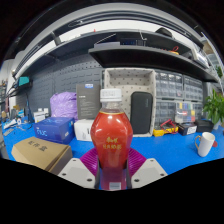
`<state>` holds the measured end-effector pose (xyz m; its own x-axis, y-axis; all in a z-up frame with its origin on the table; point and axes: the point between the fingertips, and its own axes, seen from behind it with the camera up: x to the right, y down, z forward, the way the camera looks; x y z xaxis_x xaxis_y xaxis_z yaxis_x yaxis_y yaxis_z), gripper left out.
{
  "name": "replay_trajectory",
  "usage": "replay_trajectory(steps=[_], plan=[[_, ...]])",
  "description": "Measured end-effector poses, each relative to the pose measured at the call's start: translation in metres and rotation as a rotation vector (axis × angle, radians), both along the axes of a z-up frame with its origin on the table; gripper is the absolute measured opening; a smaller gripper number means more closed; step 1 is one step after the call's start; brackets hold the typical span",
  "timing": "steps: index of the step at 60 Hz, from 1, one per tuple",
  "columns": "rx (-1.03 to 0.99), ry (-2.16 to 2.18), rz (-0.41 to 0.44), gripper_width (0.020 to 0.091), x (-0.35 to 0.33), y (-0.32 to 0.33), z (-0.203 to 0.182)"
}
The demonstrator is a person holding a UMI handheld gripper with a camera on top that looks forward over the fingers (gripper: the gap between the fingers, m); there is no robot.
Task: Pour water
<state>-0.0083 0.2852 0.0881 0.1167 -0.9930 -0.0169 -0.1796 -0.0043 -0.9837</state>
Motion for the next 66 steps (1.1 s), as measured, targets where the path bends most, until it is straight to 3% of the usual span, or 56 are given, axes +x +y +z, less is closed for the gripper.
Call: replay_trajectory(steps=[5, 20, 33, 39, 48, 66], plan=[[-0.013, -0.002, 0.000, 0.0317, 0.000, 0.000, 0.000], [0.015, 0.023, 0.004, 0.0313, 0.001, 0.000, -0.002], [0.153, 0.146, -0.006, 0.0315, 0.008, -0.030, 0.003], [0.310, 0.168, -0.038, 0.0316, 0.010, -0.062, 0.022], [0.706, 0.203, -0.087, 0.0315, 0.014, -0.117, 0.055], [1.366, 0.303, -0.154, 0.0326, 0.021, -0.212, 0.073]])
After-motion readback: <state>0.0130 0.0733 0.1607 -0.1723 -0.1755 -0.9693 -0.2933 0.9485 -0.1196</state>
